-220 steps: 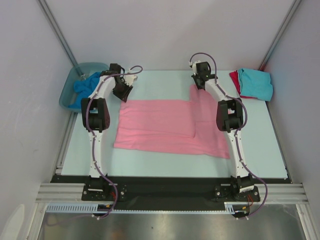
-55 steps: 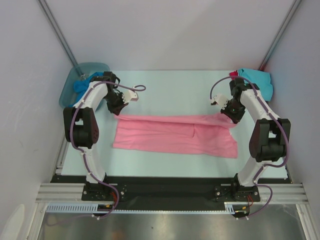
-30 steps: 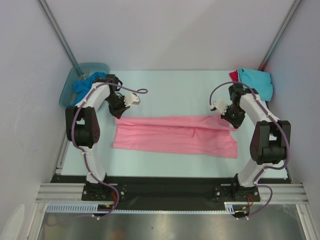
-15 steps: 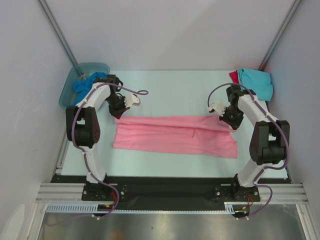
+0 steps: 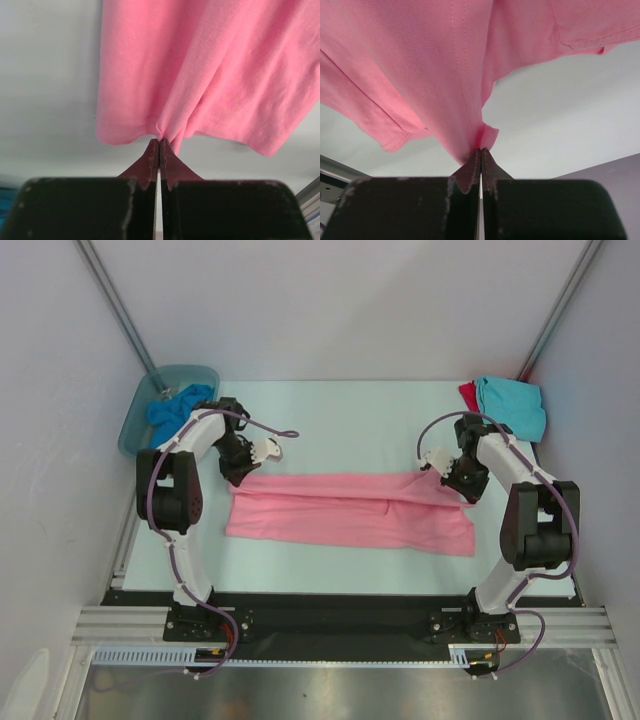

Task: Fold and stack the t-shirts
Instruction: Fold the tshirt

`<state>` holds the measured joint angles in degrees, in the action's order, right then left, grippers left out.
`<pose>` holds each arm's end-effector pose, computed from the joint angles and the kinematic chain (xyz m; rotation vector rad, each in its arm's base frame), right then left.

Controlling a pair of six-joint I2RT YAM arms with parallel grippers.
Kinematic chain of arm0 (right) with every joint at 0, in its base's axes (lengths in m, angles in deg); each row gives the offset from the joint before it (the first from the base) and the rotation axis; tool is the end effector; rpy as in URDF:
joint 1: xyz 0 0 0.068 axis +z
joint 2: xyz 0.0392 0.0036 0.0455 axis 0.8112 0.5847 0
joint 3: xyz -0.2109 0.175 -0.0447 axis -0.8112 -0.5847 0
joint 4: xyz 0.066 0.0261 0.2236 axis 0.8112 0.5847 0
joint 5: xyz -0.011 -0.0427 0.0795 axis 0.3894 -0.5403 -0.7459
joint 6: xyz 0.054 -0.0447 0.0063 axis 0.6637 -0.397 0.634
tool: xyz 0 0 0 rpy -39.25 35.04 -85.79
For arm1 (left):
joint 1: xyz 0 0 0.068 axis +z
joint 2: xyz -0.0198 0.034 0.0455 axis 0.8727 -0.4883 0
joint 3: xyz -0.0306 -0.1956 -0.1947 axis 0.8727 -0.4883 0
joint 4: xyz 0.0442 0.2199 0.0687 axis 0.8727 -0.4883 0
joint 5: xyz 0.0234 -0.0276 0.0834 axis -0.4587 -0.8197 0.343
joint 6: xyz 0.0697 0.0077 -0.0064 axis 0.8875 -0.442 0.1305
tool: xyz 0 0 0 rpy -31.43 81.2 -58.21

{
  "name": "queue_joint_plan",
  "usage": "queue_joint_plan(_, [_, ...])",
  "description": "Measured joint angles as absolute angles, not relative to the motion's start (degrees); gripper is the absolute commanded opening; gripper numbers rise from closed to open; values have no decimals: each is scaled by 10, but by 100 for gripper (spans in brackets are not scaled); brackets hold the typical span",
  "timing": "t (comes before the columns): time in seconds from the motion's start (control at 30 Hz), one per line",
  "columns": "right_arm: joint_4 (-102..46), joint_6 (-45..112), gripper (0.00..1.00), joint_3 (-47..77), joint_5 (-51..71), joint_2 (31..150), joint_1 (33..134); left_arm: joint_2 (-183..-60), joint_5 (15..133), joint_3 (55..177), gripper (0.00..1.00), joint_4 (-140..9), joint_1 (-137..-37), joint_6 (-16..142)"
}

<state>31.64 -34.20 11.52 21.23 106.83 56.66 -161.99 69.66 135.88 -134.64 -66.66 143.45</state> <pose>0.2860 0.0089 0.2113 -1.6227 2.6343 -0.1435 0.3533 -0.0489 0.1935 1.8400 2.4034 -0.2904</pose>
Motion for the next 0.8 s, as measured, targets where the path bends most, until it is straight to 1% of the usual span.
queue_joint_plan(0.53, [303,-348,0,106,215,1068,561,-1626,705,1358,0,-1346,-670,1438])
queue_joint_plan(0.8, [298,-342,0,103,215,1071,578,-1630,713,1358,0,-1346,-675,1438])
